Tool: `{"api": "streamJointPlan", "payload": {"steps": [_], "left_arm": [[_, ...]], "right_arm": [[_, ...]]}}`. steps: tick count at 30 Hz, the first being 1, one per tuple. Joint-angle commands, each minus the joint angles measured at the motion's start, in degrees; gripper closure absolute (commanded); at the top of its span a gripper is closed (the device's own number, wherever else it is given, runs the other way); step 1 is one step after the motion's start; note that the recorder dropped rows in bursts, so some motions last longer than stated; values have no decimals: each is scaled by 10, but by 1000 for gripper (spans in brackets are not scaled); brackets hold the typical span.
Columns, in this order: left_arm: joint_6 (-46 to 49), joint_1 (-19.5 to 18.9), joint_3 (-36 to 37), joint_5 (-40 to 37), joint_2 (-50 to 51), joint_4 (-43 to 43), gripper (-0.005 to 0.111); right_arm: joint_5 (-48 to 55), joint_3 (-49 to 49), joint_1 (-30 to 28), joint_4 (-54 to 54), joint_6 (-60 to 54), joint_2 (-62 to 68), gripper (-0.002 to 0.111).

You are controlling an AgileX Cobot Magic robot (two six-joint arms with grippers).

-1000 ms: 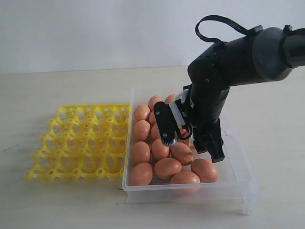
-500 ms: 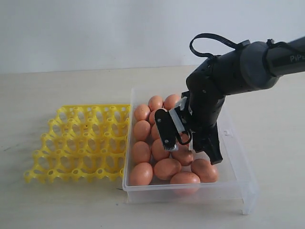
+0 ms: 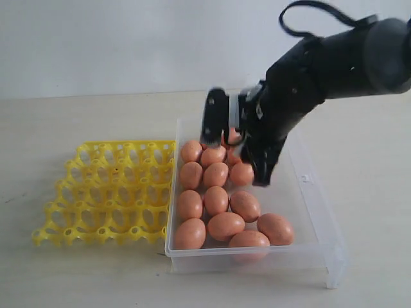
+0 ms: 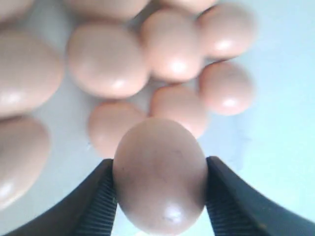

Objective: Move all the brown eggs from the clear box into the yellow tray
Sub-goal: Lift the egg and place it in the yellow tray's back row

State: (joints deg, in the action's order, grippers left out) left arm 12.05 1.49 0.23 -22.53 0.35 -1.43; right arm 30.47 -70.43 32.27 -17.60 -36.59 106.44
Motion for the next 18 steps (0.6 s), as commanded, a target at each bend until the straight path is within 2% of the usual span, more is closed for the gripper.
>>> {"api": "streamJointPlan", "payload": {"steps": [1, 4, 6, 12, 14, 18], "left_arm": [[-3, 3, -2, 3, -3, 0, 107], [-3, 3, -2, 3, -3, 0, 107], [-3, 3, -2, 3, -3, 0, 107], [-3, 3, -2, 3, -3, 0, 107], [-3, 3, -2, 3, -3, 0, 107], [-3, 3, -2, 3, -3, 0, 107]], "right_arm": [[-164, 0, -2, 52, 129, -55, 108], [-312, 11, 3, 71, 242, -56, 108], [-396, 19, 8, 47, 334, -45, 108], [-566, 21, 18, -152, 575, 30, 108], [-598, 21, 18, -183, 620, 59, 108], [-599, 21, 18, -183, 623, 102, 108]]}}
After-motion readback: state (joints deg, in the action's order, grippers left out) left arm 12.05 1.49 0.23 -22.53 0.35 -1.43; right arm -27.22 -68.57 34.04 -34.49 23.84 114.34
